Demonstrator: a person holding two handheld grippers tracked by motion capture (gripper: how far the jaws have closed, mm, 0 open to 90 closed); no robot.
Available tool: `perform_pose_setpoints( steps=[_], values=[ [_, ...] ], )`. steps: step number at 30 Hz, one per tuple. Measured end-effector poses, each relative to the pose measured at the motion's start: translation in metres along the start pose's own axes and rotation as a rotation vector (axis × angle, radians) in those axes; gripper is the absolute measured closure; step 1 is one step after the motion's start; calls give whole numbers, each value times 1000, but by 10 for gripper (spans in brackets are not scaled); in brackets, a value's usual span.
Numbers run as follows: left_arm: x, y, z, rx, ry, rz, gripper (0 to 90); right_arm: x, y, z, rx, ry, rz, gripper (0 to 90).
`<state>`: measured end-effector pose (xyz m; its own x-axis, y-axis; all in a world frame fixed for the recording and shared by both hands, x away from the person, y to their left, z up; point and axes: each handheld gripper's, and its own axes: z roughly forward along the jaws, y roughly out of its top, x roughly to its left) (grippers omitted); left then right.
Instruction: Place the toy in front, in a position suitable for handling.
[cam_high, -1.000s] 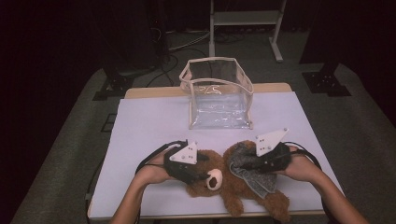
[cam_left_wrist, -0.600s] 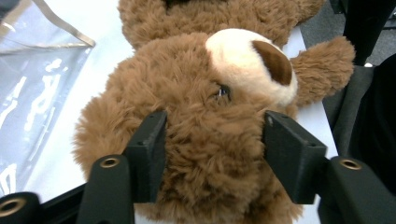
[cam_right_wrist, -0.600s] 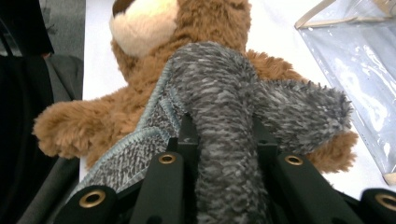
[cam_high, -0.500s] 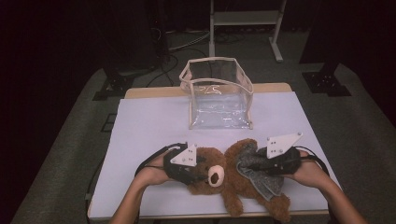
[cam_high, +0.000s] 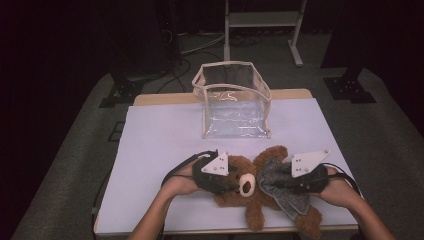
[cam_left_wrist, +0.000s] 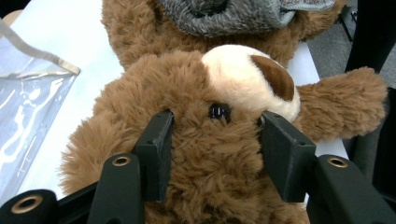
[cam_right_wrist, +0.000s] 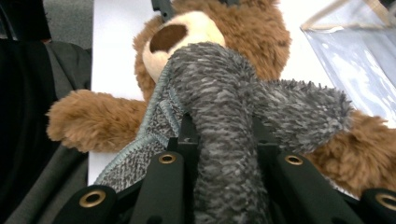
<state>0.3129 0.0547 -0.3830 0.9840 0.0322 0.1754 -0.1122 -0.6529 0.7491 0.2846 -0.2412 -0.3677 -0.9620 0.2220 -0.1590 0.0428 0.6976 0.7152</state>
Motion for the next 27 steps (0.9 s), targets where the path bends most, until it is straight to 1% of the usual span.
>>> perform_pose_setpoints(
  steps=[2,3,5,6,7,8,9,11,13,14,15,17,20,21,22,23,24,25,26,27],
  values=[
    [0,1,0,4,4,6,466,-3,-3,-1,-4,-4,6,721],
    [1,2,-1,10,8,15,458,-7,-9,-3,-18,-5,25,723],
    [2,1,-7,19,17,22,444,-12,-12,-4,-30,-3,35,723],
    [2,1,-7,19,17,22,437,-13,-13,-3,-35,-6,36,722],
    [2,0,-10,28,18,30,437,-13,-13,-3,-35,-6,36,722],
    [2,-1,-11,28,23,26,426,-16,-13,-3,-37,-9,42,722],
    [1,-4,-13,41,29,37,425,-17,-13,-2,-37,-11,45,722],
    [0,-5,-13,40,29,32,426,-18,-12,-1,-38,-12,46,722],
    [0,-9,-10,39,33,25,440,-18,-5,1,-37,-20,49,720],
    [0,-10,-8,33,32,17,447,-17,-1,1,-35,-28,44,720],
    [2,-10,-5,18,29,10,451,-16,3,1,-36,-37,41,720],
    [2,-10,-4,13,28,9,454,-11,13,2,-50,-41,26,719],
    [3,-6,-2,12,31,15,454,-3,29,14,-72,-6,-17,719],
    [3,-5,-1,26,35,23,454,0,33,19,-66,2,-33,719],
    [3,-6,-1,29,38,20,454,2,36,23,-57,3,-49,718],
    [3,-7,-3,26,39,15,452,2,37,25,-52,5,-51,718],
    [3,-7,-3,26,39,15,450,-1,35,26,-60,12,-39,719],
    [2,-10,-5,21,41,15,447,-2,32,26,-58,9,-29,719],
    [2,-10,-5,21,41,15,443,-3,28,27,-30,-5,-28,720],
    [2,-12,-9,10,40,20,441,-3,23,27,-12,-11,-39,720]
  ],
)
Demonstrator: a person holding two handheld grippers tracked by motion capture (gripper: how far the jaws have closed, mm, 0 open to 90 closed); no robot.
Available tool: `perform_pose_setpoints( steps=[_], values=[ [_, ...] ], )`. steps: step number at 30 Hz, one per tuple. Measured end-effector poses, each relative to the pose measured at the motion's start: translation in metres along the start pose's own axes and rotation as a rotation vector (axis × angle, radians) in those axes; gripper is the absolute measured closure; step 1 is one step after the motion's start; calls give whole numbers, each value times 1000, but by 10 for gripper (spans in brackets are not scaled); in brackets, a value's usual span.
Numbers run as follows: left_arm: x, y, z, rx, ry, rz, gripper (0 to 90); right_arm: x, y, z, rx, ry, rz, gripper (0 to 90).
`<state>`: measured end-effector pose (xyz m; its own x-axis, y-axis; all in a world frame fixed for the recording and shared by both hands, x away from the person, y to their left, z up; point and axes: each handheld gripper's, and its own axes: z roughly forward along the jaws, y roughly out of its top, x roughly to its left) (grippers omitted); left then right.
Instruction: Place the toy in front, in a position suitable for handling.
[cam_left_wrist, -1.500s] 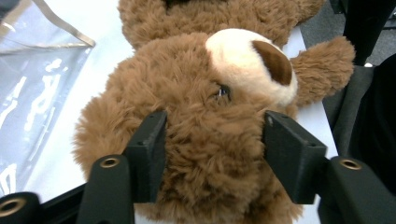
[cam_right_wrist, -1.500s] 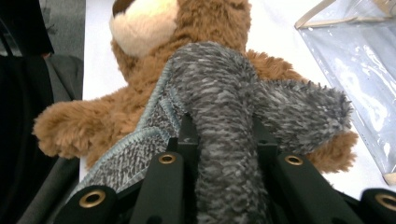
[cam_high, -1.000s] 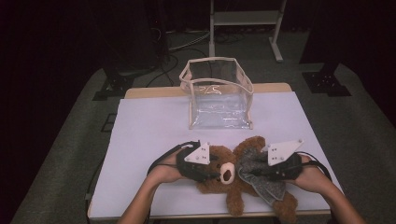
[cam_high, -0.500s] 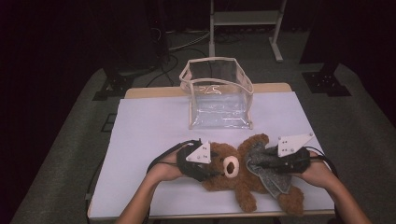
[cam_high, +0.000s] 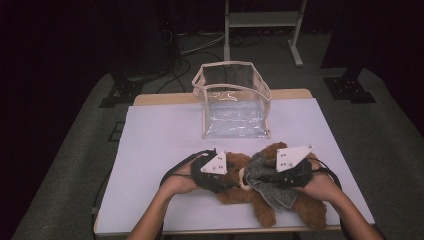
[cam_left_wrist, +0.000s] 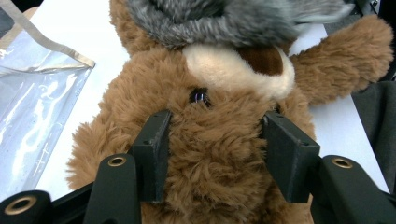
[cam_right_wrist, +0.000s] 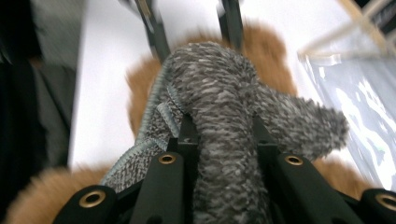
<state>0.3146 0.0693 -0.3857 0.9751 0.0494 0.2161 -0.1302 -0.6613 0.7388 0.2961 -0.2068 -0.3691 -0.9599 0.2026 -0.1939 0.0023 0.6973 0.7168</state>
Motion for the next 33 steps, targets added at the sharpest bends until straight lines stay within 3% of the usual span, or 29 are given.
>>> perform_pose_setpoints(
  steps=[2,6,8,12,15,18,24,27,33],
  values=[
    [-1,-2,-5,-10,4,1,440,0,-8,-4,-18,5,26,720],
    [-2,-7,-11,7,7,1,439,3,-11,-10,-17,-20,28,719],
    [-2,-13,-10,11,6,-16,444,6,-5,-13,-24,-27,28,717],
    [1,-15,-8,1,10,-30,460,13,14,-7,-55,-24,-15,716],
    [1,-14,-8,7,15,-23,463,19,31,3,-68,-17,-55,716],
    [0,-15,-6,12,21,-25,463,19,35,8,-76,-11,-62,716],
    [0,-17,-12,6,21,-22,464,16,19,8,-62,-14,-32,717],
    [0,-19,-14,3,16,-31,471,12,0,2,-29,-30,16,717],
    [1,-20,-12,14,13,-26,470,15,13,-3,-24,-54,-26,716]
  ],
)
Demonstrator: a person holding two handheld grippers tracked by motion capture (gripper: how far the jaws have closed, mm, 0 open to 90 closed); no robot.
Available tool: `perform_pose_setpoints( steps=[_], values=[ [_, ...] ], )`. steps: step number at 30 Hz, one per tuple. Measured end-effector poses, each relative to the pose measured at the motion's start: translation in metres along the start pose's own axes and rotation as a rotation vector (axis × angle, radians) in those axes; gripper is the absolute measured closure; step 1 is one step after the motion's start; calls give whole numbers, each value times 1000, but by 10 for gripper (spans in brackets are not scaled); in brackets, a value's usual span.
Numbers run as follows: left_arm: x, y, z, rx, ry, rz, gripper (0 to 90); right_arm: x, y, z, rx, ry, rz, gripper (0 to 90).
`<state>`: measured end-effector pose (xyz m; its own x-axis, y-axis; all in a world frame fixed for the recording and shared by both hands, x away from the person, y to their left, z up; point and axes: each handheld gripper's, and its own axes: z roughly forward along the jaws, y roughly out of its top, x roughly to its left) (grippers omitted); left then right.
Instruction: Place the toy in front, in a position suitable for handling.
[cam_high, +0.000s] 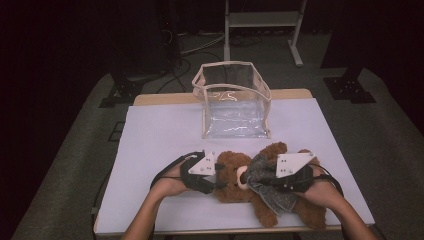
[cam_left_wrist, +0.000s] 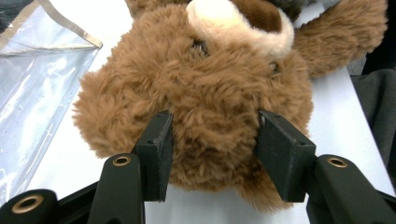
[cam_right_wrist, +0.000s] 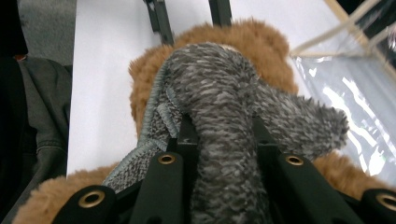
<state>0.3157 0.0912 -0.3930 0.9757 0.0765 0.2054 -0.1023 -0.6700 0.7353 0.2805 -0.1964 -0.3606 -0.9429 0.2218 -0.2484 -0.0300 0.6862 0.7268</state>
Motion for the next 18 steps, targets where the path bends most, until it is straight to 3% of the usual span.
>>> perform_pose_setpoints(
  steps=[2,5,10,13,14,15,18],
  values=[
    [0,0,-1,-6,0,1,471,0,12,1,-46,22,-5,716],
    [0,0,-1,-3,-1,5,471,3,23,7,-68,39,-20,716],
    [1,0,-7,-9,6,4,476,3,20,15,-70,44,-20,716],
    [2,0,-14,-20,17,6,476,0,9,11,-45,19,-3,716],
    [3,0,-18,-30,22,4,477,-2,0,8,0,8,7,716],
    [3,0,-18,-30,22,4,477,-2,-3,7,11,5,15,715],
    [5,0,-21,-36,29,-4,477,2,3,4,12,-4,-1,715]
  ],
)
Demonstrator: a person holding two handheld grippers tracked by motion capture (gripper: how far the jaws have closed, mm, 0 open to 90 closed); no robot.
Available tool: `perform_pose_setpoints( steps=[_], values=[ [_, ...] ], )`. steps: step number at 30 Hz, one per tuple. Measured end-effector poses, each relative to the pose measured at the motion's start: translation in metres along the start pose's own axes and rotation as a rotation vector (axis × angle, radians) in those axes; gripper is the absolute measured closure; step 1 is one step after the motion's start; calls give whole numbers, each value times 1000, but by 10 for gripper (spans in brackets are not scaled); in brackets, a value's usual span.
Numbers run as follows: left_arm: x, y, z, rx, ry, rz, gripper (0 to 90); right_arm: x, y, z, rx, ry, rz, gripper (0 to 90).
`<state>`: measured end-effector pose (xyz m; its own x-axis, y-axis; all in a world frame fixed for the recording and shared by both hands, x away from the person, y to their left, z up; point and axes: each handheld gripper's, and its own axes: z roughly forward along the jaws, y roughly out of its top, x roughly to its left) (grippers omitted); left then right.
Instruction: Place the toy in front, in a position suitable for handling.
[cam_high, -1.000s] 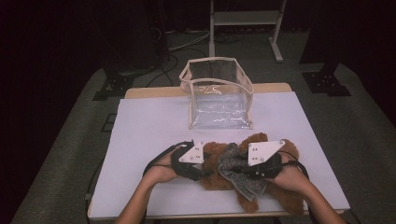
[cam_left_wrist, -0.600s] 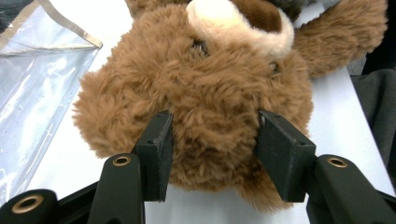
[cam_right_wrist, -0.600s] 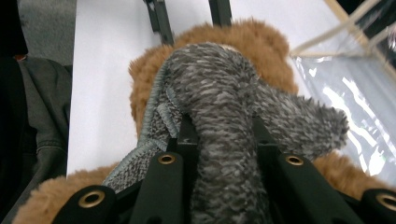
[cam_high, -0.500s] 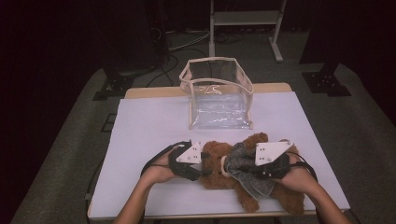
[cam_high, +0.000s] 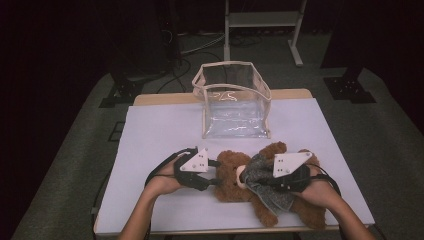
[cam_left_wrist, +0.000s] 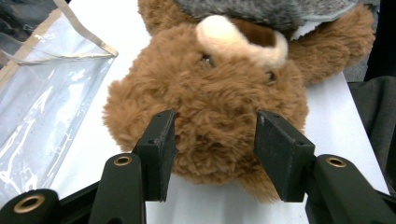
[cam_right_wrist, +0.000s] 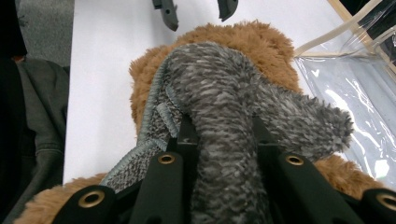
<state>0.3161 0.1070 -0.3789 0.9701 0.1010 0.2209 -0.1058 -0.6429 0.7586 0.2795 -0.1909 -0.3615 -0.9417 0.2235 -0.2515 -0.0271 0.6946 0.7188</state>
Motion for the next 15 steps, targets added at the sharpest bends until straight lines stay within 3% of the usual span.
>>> perform_pose_setpoints(
  steps=[2,4,8,11,15],
  values=[
    [0,0,1,-1,-4,0,477,2,5,0,-7,-1,-16,715],
    [-1,0,3,3,-8,3,478,10,22,3,-48,17,-46,714],
    [-3,-2,10,24,-26,6,478,19,34,17,-44,38,-99,713],
    [-4,-4,13,30,-36,2,478,18,30,18,-47,35,-92,714],
    [-6,-3,19,32,-38,5,474,8,9,10,-25,12,-40,715]
  ],
)
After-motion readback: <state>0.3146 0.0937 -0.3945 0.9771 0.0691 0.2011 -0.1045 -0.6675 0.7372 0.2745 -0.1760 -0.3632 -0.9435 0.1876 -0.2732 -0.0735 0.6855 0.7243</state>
